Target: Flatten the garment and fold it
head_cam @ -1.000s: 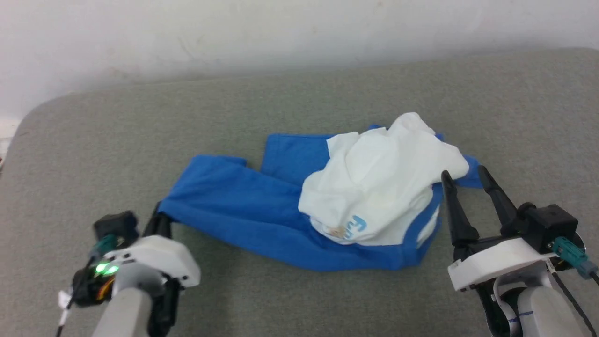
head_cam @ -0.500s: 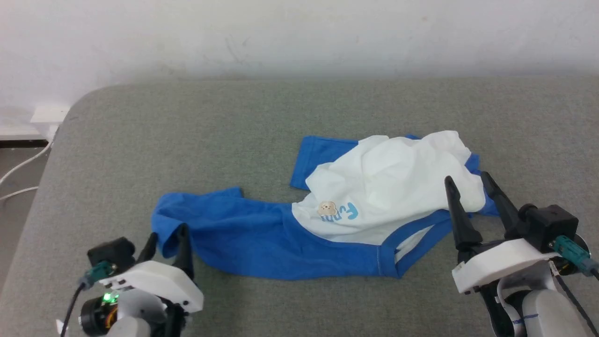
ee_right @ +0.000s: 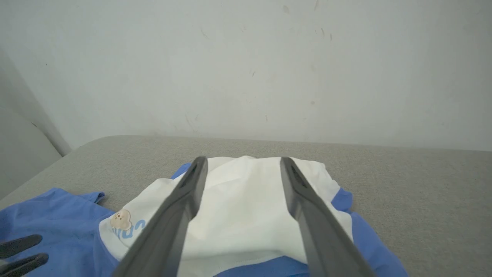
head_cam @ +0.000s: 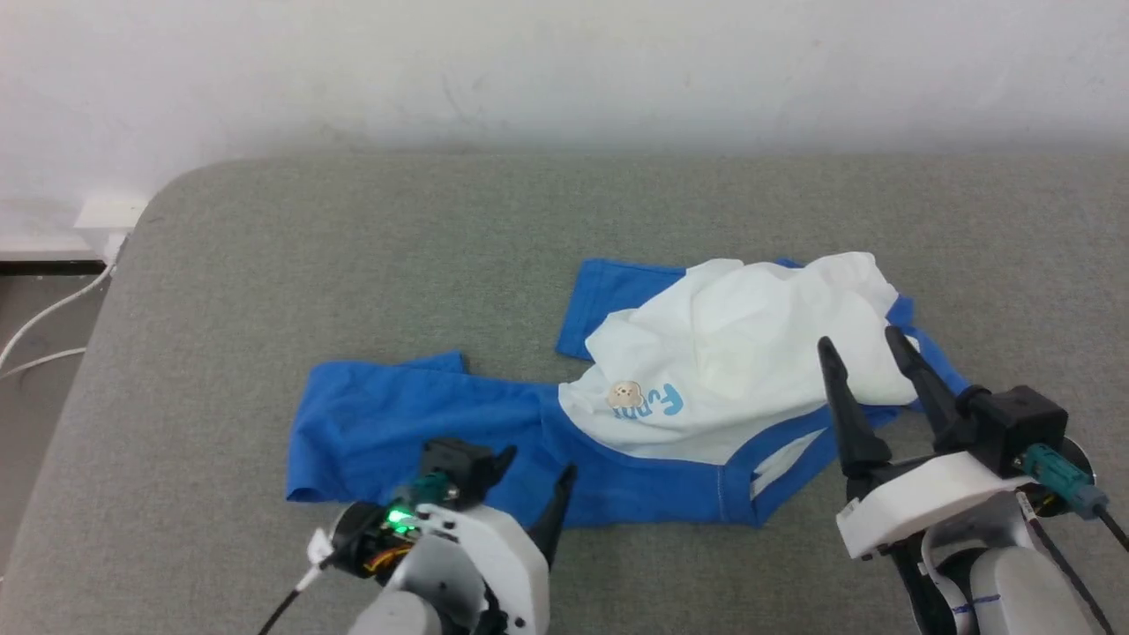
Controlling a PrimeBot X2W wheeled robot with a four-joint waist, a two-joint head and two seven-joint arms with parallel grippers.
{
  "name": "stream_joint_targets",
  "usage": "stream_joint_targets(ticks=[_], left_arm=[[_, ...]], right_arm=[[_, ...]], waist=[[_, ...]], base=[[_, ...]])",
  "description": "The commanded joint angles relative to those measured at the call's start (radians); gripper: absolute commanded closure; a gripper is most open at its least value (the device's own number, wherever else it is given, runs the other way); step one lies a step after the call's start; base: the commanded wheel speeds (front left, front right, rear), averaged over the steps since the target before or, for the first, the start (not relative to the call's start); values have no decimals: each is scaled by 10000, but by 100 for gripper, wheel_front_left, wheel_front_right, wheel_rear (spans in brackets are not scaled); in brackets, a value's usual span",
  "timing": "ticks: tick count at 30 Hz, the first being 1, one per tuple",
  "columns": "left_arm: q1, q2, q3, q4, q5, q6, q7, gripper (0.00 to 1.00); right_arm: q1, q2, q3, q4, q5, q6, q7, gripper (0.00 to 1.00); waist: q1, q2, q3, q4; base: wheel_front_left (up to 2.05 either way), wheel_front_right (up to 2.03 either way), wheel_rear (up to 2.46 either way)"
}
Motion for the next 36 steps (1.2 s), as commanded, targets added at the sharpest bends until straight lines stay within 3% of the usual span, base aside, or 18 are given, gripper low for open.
stream_joint_targets(ticks=[1,7,12,13,14,15,23,29,34,35,36], left_arm=[[-161,31,-51,77,69,-74,54,0],[-674,237,-1090,1303,416,-799,1370,0],[-972,286,-1375,1981,502,-890,1958,0],[-1019,293,-1355,2063,532,-808,1991,9],[-1062,306,-1328,2141,576,-704,2007,60],[-1100,339,-1298,2215,639,-584,2005,100],[-646,485,197,2038,-24,671,815,100],[209,1035,1846,1301,-709,1728,16,100],[840,1421,2582,771,-897,2297,-166,100],[910,1412,2652,661,-932,2360,-217,62],[962,1371,2715,537,-992,2388,-310,0]], right_arm=[[2,7,17,-37,24,-9,-19,0],[-65,7,117,22,65,-9,-48,0],[-130,7,119,47,132,-9,-135,0],[-145,7,119,56,144,-9,-154,0],[-156,7,113,69,154,-9,-175,0],[-157,7,95,86,162,-9,-197,0],[-105,7,-96,185,203,-9,-274,0],[2,7,-277,281,192,-9,-126,0],[164,7,-681,622,325,-9,632,0],[201,7,-778,721,343,-9,869,0],[224,7,-853,813,366,-9,1107,0]], waist=[[1,0,57,-83],[1,0,246,-524],[1,0,413,-886],[1,0,446,-943],[1,0,468,-985],[1,0,479,-1016],[1,0,424,-946],[1,0,276,-583],[1,0,203,-271],[1,0,200,-196],[1,0,206,-139]], base=[[0,0,0],[0,0,0],[0,0,0],[0,0,0],[0,0,0],[0,0,0],[0,0,0],[0,0,0],[0,0,0],[0,0,0],[0,0,0]])
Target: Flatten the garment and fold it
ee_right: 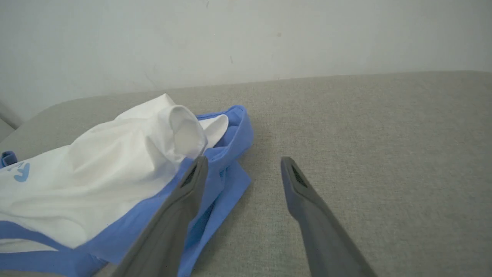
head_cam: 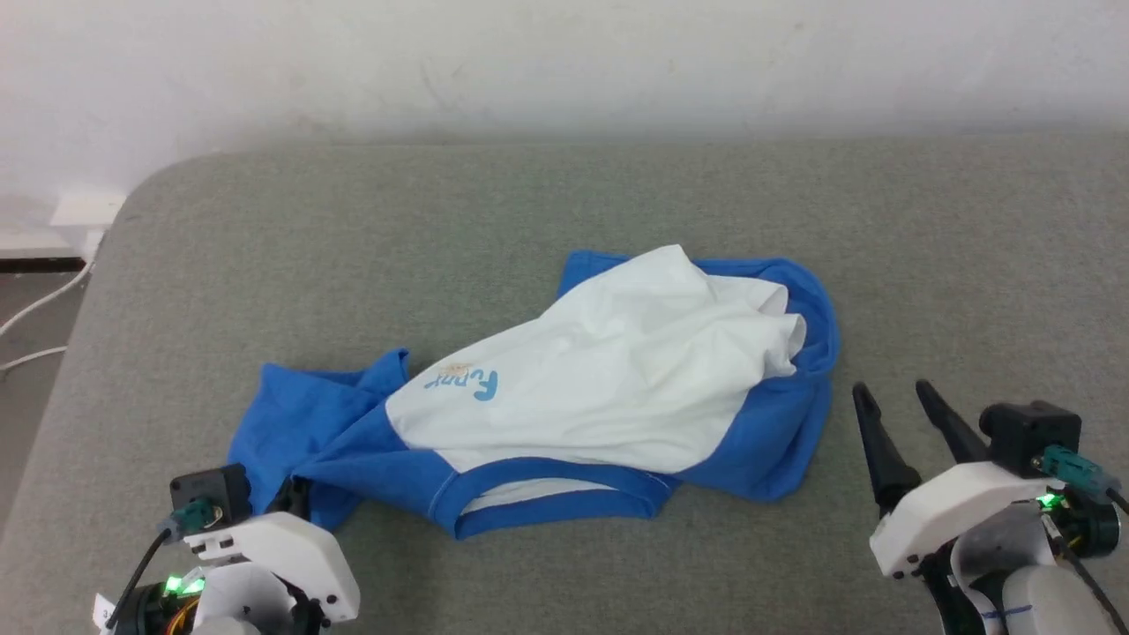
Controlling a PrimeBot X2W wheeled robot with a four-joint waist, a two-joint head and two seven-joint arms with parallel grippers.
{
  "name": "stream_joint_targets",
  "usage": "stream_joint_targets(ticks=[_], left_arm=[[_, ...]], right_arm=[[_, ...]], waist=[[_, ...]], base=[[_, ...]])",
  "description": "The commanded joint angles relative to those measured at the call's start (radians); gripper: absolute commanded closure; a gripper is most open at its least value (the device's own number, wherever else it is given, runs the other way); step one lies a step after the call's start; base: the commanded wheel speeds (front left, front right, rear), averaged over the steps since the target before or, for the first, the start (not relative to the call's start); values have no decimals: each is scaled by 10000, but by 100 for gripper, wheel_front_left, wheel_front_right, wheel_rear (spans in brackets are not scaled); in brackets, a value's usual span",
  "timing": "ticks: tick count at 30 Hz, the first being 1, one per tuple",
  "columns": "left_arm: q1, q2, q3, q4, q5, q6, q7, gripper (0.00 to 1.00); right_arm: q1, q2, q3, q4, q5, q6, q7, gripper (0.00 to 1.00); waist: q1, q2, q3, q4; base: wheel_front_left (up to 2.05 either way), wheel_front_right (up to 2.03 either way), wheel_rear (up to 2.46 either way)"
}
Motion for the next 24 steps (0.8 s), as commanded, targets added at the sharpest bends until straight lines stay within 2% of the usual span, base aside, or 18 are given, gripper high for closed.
stream_joint_targets(ticks=[1,4,11,17,20,22,23,24], left_arm=[[80,-42,48,-140,-123,26,-138,0],[27,-234,98,-438,-141,-71,-864,0],[-553,-834,47,-435,258,-323,-3467,0],[-1098,-1238,-249,-352,850,-659,-4069,0],[-1253,-1384,-272,-323,1092,-862,-4104,0],[-1302,-1504,-172,-393,1256,-973,-4108,0],[-1298,-1560,-120,-412,1330,-1040,-4109,0],[-1277,-1614,-65,-411,1392,-1106,-4110,0]], right_arm=[[70,13,-57,56,80,-9,135,0],[8,13,-106,126,111,-9,615,0],[-767,13,-370,749,-302,-9,1741,0],[-1785,13,-632,1924,-829,-9,2867,0],[-2089,13,-396,2391,-764,-9,3653,0],[-2173,13,-169,2507,-711,-9,4053,71],[-2190,13,-88,2490,-673,-9,4145,100],[-2188,13,-25,2455,-621,-9,4215,100]], waist=[[0,0,-7,181],[0,0,95,358],[0,0,588,727],[0,0,1089,1032],[0,0,1238,1106],[0,0,1261,1119],[0,0,1252,1112],[0,0,1219,1087]], base=[[0,0,0],[0,0,0],[0,0,0],[0,0,0],[0,0,0],[0,0,0],[0,0,0],[0,0,0]])
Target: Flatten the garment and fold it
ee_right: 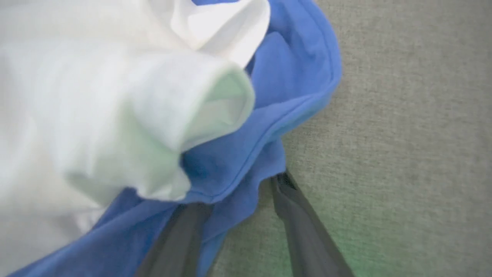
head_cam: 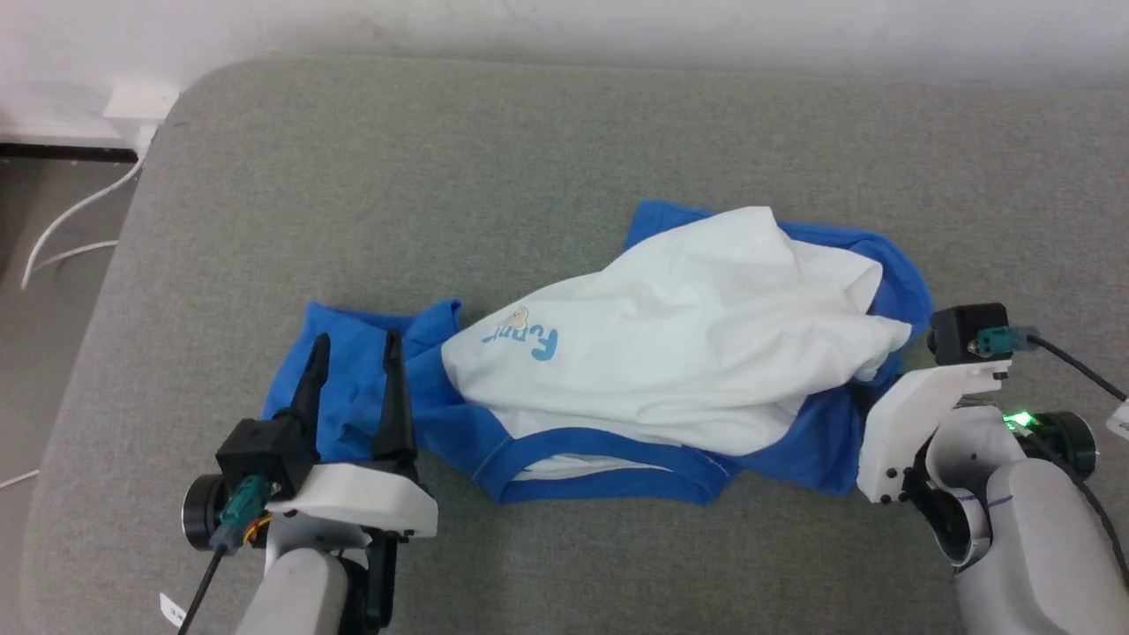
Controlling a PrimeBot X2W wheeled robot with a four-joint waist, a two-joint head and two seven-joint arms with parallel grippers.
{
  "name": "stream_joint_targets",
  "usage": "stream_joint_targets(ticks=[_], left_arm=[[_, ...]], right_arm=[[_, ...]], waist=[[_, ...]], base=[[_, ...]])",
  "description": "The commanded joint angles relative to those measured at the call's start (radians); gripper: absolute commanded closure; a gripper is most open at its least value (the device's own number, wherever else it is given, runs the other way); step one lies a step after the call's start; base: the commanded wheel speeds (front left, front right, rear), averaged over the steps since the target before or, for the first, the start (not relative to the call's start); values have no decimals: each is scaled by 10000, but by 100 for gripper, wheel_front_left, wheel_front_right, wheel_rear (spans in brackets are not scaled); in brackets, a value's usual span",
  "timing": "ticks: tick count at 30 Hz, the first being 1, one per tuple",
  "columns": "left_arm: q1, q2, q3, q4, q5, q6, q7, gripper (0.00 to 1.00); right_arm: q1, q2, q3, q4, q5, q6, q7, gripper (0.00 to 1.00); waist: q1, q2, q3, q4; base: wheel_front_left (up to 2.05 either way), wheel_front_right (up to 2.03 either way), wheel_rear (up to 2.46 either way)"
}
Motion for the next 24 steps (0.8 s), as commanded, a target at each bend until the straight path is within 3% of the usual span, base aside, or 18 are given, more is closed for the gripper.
stream_joint_targets(ticks=[1,8,18,21,24], left_arm=[[-81,-136,137,-17,204,-160,-55,0],[254,-317,540,228,534,-435,-57,0],[599,-401,695,560,713,-718,-58,0],[623,-415,715,653,730,-806,-58,0],[631,-415,736,703,769,-863,-58,0]], right_arm=[[172,82,195,143,175,-7,188,100],[350,82,-902,-1294,-266,-7,-946,100],[2012,82,-3720,-4248,-1473,-7,-800,100],[2548,82,-4487,-4355,-1220,-7,-503,100],[3012,82,-4596,-3844,-740,-7,133,100]], waist=[[-1,0,-47,-19],[-1,0,-709,-454],[-1,0,-1352,-1165],[-1,0,-1398,-1379],[-1,0,-1406,-1611]], base=[[0,0,0],[0,0,0],[0,0,0],[0,0,0],[0,0,0]])
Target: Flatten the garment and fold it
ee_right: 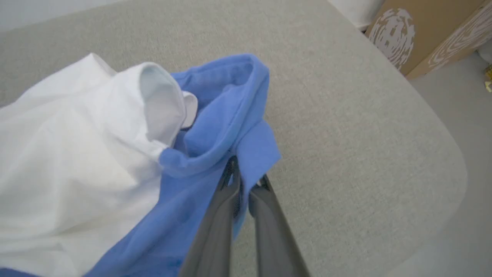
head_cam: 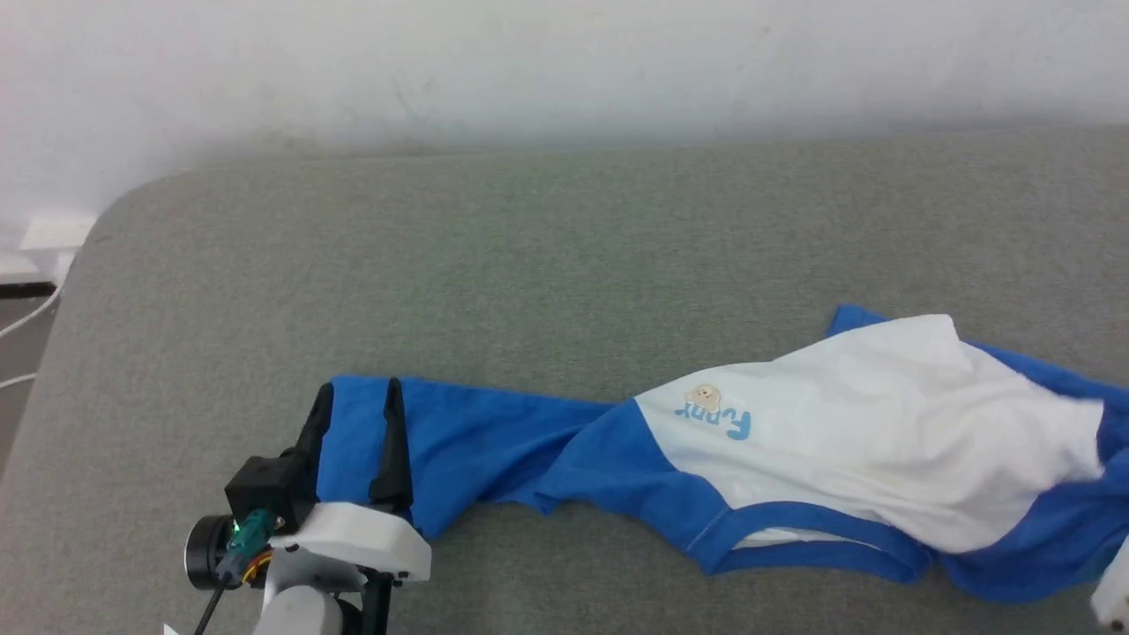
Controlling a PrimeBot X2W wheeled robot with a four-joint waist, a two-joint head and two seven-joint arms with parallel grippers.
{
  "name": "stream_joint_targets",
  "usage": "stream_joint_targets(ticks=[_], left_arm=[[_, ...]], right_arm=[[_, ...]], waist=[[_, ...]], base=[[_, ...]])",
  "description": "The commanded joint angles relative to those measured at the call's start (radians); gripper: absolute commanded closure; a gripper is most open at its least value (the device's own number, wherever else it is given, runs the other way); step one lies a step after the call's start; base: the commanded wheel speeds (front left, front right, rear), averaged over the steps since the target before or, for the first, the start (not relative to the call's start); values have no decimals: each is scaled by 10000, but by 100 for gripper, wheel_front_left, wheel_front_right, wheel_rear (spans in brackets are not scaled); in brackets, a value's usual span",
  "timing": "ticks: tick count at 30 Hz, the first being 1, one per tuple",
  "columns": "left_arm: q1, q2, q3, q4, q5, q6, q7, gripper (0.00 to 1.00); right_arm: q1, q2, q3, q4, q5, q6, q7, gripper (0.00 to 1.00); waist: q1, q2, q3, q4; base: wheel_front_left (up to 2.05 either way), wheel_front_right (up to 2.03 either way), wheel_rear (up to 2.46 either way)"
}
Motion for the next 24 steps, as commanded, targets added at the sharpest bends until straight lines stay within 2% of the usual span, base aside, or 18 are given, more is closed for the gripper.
stream_joint_targets(ticks=[1,3,4,5,6,12,15,18,24], left_arm=[[77,-7,19,68,117,-88,-47,0],[65,-13,-3,98,131,-100,-47,0],[47,-21,-41,137,143,-119,-47,0],[26,-22,-88,200,135,-168,-47,0],[-9,-21,-133,260,127,-215,-43,0],[-317,-119,-661,263,82,-534,344,0],[-524,-179,-1061,314,150,-654,803,0],[-783,-238,-1526,531,251,-750,1537,0],[-1468,-227,-2466,1411,469,-1058,4318,0]], right_arm=[[161,15,118,290,279,-17,172,100],[251,15,207,563,443,-17,271,100],[301,15,289,772,564,-17,272,78],[306,15,375,902,660,-17,133,5],[272,15,454,969,762,-17,-116,0],[161,15,1204,488,583,-17,-2649,0],[132,15,1771,19,660,-17,-3562,0],[187,15,2261,-392,739,-17,-3866,0],[215,15,2842,-663,993,-17,-3797,0]], waist=[[2,0,-70,-285],[2,0,-63,-336],[2,0,-58,-370],[2,0,-42,-403],[2,0,-29,-429],[2,0,12,-488],[2,0,9,-505],[2,0,14,-545],[2,0,110,-650]], base=[[0,0,0],[0,0,0],[0,0,0],[0,0,0],[0,0,0],[0,0,0],[0,0,0],[0,0,0],[0,0,0]])
